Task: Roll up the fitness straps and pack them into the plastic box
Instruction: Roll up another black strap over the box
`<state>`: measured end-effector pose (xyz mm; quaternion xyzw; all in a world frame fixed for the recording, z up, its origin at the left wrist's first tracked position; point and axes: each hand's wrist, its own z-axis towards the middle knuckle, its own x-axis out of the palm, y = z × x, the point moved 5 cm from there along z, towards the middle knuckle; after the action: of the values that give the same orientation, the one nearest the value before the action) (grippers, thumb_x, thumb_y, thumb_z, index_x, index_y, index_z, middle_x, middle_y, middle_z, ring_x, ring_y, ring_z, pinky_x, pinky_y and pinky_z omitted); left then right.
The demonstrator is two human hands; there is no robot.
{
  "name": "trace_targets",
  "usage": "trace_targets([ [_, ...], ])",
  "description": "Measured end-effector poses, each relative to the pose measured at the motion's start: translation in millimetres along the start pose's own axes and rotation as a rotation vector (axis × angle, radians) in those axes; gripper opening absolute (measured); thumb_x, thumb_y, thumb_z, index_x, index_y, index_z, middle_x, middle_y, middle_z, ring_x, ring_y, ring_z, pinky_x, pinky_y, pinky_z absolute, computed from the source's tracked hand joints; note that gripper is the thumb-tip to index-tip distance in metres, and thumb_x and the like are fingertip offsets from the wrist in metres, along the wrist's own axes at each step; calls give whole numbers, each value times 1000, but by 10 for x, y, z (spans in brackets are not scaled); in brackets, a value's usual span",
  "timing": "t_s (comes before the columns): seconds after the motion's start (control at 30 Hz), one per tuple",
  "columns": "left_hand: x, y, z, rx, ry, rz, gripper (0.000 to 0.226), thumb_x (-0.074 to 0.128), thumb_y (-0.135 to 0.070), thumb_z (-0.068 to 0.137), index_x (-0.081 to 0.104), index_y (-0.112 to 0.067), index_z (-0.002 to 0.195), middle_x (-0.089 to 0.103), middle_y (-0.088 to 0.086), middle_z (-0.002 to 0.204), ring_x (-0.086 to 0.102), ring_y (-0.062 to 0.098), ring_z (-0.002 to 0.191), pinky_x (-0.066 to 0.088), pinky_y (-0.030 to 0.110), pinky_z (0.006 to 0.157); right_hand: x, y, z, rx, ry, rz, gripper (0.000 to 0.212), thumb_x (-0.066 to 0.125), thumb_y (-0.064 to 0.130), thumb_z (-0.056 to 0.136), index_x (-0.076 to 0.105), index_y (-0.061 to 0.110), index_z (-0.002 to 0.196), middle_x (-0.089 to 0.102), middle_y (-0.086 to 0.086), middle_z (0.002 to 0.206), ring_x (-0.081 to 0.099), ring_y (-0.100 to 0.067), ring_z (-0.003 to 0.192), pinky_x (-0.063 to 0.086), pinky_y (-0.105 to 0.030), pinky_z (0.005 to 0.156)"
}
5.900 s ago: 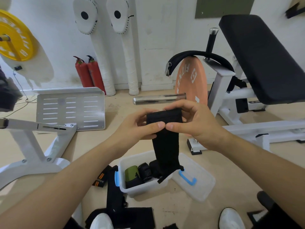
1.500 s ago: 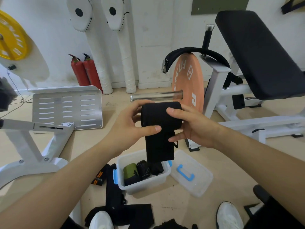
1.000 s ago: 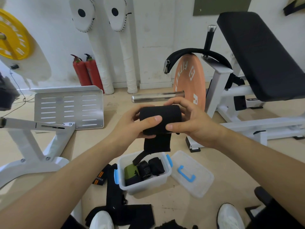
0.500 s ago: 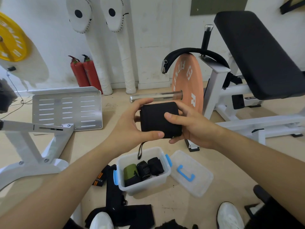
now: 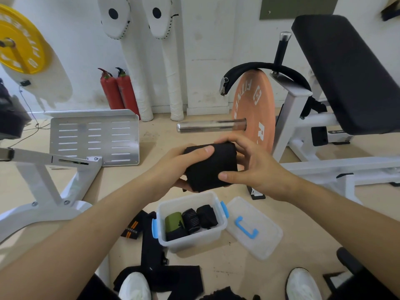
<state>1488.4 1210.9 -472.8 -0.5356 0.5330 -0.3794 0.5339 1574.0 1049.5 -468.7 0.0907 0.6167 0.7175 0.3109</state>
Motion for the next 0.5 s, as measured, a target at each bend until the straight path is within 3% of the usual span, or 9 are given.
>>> trace_targets([
  [0.1, -47, -6, 9, 74, -52, 19, 49, 72, -52, 78, 67, -21, 116, 74, 6, 105, 75, 22, 94, 64, 42, 77, -10, -5, 2, 57, 9, 29, 64, 78, 2, 84, 52, 29, 136, 57, 2, 131, 63, -24, 119, 58, -50, 92],
  [0.2, -64, -66, -10, 268, -95, 188, 46, 79, -50, 75, 68, -28, 114, 72, -7, 101, 71, 13, 95, 60, 25, 77, 2, -35, -7, 237, 59, 196, 50, 69, 30, 91, 53, 33, 138, 56, -4, 134, 66, -26, 117, 61, -51, 85],
  [0.27, -38, -96, -55, 402, -74, 321, 51, 88, -48, 72, 68, -30, 115, 70, -12, 102, 69, 9, 96, 57, 21, 77, -10, -31, -15, 288, 107, 180, 39, 59, 41, 97, 58, 29, 134, 61, -8, 129, 68, -28, 113, 60, -52, 86],
  [0.4, 40, -107, -144, 603, 3, 465, 62, 93, -32, 69, 66, -24, 124, 68, -11, 115, 64, 14, 113, 56, 23, 84, 24, -109, -34, 394, 219, 159, 43, 58, 39, 94, 61, 25, 134, 67, -11, 125, 69, -27, 107, 59, -41, 81],
  [0.5, 67, -64, -159, 658, 30, 583, 67, 94, -35, 68, 65, -22, 127, 63, -9, 120, 59, 13, 117, 54, 22, 89, 52, -187, -24, 415, 206, 209, 42, 69, 26, 91, 62, 21, 132, 68, -12, 120, 71, -25, 100, 58, -31, 71],
])
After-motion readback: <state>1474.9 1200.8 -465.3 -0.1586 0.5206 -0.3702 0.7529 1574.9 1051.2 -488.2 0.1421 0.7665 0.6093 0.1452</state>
